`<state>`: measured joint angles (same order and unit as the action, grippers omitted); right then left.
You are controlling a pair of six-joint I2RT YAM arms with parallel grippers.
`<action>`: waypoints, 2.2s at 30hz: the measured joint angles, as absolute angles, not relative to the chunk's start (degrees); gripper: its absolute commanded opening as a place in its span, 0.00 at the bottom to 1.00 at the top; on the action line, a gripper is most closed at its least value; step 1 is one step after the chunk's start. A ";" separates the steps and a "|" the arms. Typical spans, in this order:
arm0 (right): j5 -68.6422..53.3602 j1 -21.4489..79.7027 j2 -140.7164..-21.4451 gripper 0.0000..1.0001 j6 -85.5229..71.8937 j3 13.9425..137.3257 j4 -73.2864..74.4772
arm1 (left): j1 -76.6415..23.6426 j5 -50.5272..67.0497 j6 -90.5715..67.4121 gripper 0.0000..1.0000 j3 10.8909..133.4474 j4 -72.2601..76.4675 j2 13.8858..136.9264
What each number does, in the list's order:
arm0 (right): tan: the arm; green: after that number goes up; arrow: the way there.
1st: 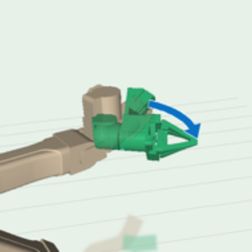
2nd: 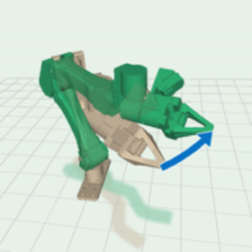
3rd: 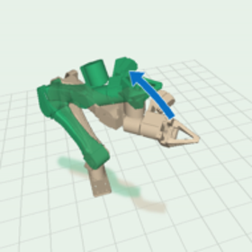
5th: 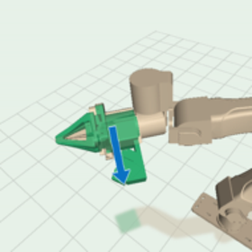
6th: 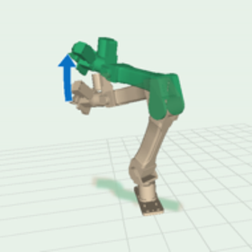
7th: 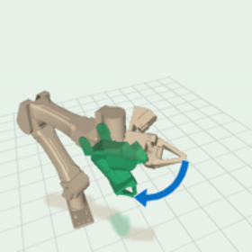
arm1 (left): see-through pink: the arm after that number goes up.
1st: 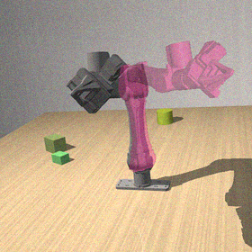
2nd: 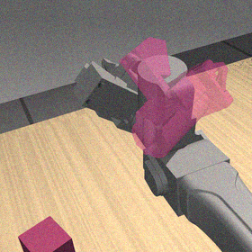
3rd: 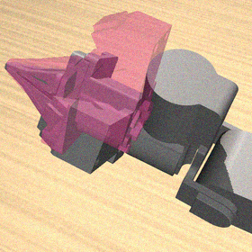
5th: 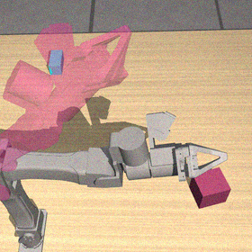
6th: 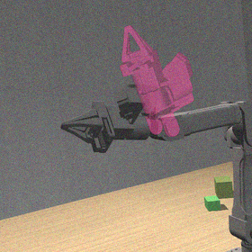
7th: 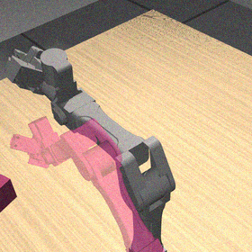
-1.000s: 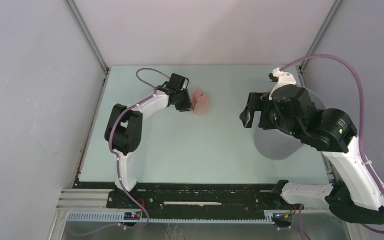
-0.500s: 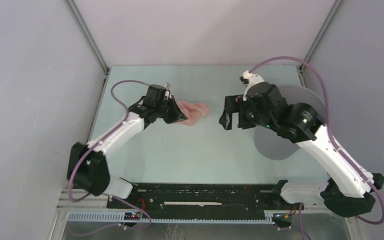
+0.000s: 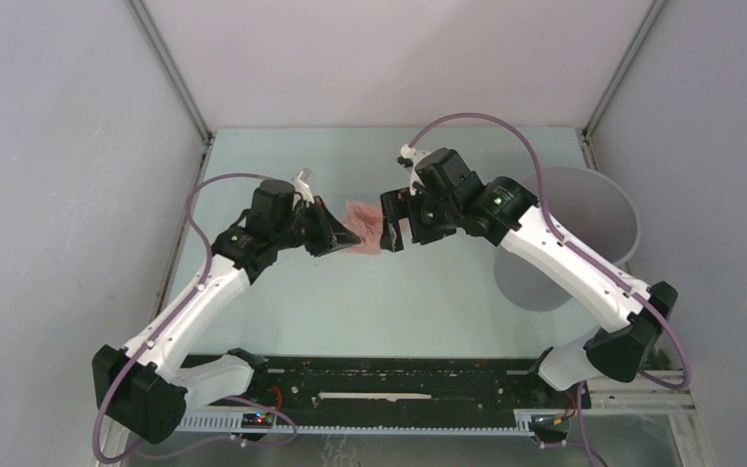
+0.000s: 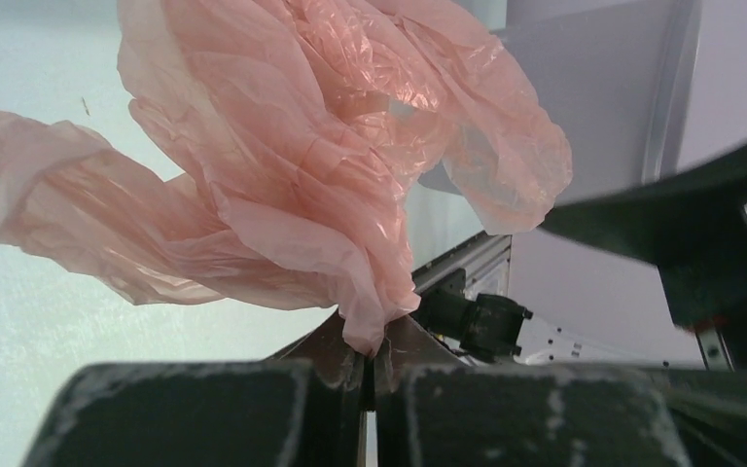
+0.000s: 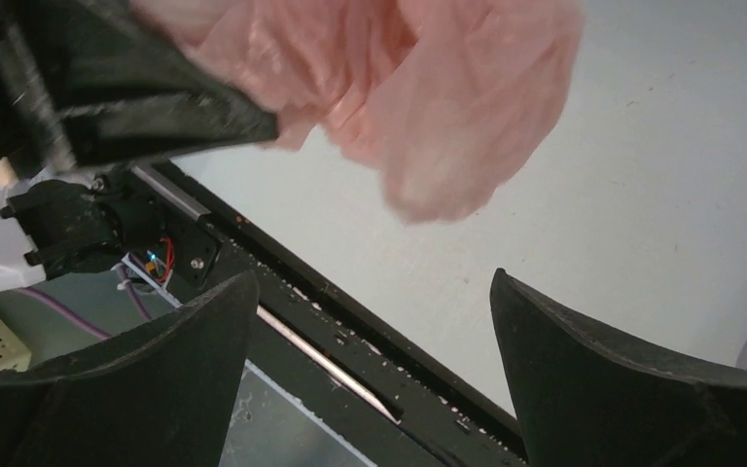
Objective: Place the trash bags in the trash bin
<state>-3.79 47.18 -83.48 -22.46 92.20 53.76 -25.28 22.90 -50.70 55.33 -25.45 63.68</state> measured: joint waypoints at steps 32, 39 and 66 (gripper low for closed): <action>-2.42 45.04 -78.61 0.66 -21.96 80.64 49.84 | -25.39 31.42 -43.55 0.00 56.25 -34.83 56.23; -4.80 44.97 -78.35 0.51 -22.61 80.20 46.72 | -25.67 31.44 -44.66 0.00 54.39 -34.79 53.34; -11.33 19.77 -57.82 0.00 -19.88 72.47 46.00 | -25.76 13.47 -44.53 0.02 47.55 -37.95 44.99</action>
